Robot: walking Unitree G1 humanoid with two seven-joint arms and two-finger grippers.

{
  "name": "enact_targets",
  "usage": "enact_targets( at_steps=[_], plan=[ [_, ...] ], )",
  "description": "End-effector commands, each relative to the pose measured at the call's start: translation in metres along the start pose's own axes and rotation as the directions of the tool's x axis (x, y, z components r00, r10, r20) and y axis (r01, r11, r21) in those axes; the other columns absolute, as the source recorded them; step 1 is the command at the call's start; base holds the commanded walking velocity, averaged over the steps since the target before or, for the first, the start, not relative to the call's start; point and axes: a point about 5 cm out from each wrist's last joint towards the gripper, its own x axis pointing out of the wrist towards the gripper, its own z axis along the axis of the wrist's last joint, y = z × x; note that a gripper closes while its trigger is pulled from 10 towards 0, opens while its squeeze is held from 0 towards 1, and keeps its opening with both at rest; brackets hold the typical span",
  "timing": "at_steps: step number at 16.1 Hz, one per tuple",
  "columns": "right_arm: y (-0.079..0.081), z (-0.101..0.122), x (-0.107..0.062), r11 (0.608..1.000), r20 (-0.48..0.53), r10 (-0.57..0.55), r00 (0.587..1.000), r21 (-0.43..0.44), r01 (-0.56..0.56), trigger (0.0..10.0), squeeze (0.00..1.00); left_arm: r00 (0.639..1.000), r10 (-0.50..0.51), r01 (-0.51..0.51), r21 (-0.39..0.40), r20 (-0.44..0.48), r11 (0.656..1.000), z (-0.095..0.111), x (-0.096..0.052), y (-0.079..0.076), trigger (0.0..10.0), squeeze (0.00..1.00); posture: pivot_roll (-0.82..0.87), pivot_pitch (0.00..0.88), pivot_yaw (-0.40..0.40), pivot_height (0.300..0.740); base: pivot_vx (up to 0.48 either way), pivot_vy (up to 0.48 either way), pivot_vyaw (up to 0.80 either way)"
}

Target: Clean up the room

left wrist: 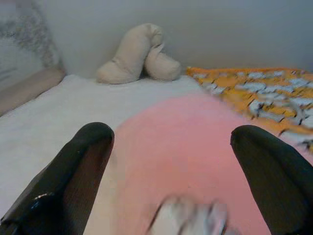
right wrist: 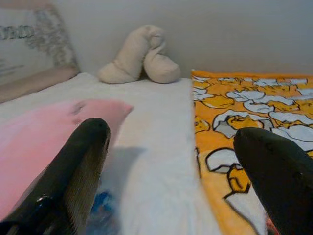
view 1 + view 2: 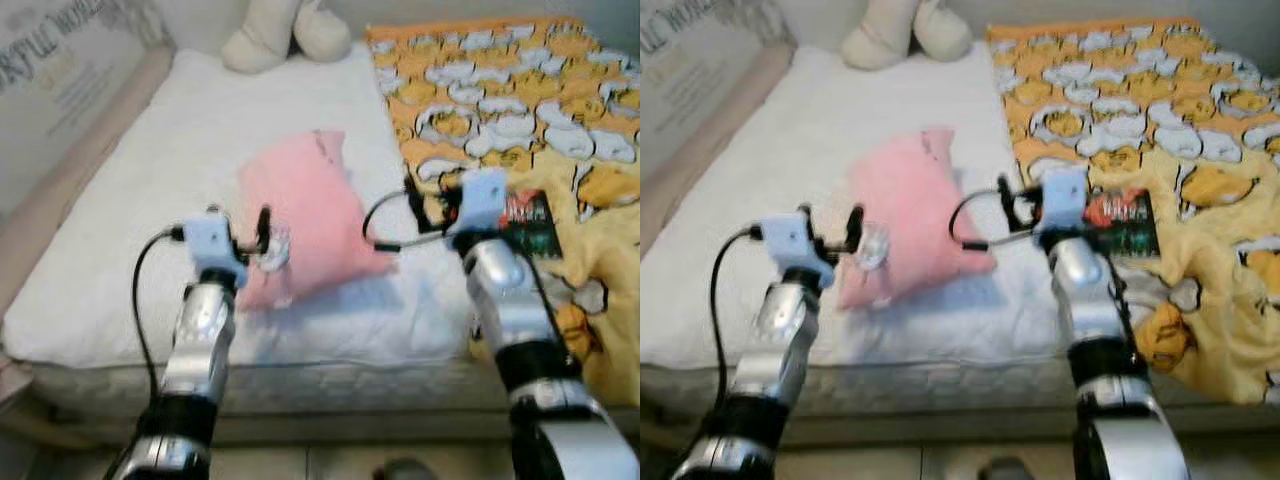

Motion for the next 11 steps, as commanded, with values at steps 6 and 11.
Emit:
enact_targets(
  at_steps=[6,11],
  plan=[
    [-0.002,0.027,0.027,0.958,-0.076,0.114,0.991,0.274,-0.089,10.0,0.00,0.984,0.041,-0.043,-0.009,-0.176,0.999,0.004,0.028,0.027,10.0,0.00,-0.17,0.000,0.095,0.740,0.233,0.000,0.00],
    [-0.013,0.010,0.016,0.897,-0.182,0.102,0.978,0.442,-0.011,10.0,0.00,0.998,-0.011,0.010,-0.005,-0.066,1.000,0.020,0.024,0.025,10.0,0.00,-0.17,0.000,0.102,0.740,0.000,0.000,0.00]
  ],
)
